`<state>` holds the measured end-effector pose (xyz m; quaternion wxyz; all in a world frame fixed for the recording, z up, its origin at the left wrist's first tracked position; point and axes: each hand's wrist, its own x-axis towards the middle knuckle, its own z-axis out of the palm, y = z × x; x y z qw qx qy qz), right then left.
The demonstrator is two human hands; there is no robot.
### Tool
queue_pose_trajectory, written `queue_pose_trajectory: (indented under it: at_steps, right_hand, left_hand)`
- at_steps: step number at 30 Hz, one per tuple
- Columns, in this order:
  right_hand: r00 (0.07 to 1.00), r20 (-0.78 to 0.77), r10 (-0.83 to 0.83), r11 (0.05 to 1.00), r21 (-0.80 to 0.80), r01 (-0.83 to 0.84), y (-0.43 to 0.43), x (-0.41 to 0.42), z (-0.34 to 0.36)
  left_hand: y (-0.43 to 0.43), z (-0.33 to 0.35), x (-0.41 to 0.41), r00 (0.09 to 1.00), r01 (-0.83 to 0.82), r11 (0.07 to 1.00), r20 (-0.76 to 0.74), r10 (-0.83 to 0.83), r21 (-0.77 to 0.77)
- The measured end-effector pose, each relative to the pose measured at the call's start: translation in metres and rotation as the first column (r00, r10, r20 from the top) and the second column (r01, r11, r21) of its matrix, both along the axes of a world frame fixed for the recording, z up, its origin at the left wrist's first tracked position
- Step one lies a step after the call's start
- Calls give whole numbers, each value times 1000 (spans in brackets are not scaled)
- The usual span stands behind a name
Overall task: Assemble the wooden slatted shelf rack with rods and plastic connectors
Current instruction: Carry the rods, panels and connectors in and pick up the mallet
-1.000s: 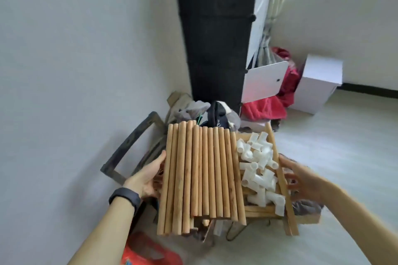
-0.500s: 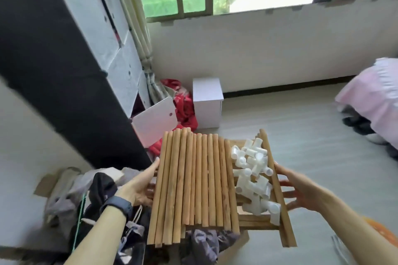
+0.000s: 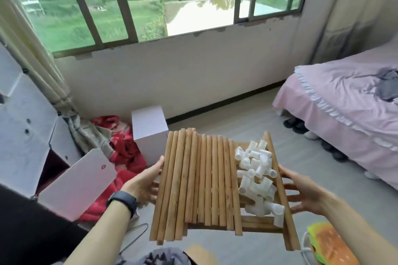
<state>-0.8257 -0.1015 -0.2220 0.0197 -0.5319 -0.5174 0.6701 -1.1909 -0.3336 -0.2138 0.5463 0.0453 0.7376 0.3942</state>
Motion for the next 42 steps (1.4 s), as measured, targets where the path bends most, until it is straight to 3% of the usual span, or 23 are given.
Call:
queue_pose_trajectory:
  at_steps: [9,23,32,42]
  right_hand:
    - [997,7,-79,997,-2,79,204,11,-14]
    - [995,87,-38,995,-84,45,503,-33,-46]
    - [991,136,5,977,-211,24,686,-138,-147]
    - [980,194,42,933,-359,31,820,-202,-373]
  left_hand:
    - [230,-26,-5,997,81,996,-6,-81,-45]
    - [518,-86,-38,996,45,994,80,-37,-100]
    - [673,-210,-107,978,-142,976,126,164,-166]
    - [768,-425,-104,883,-420,864,94,459,-278]
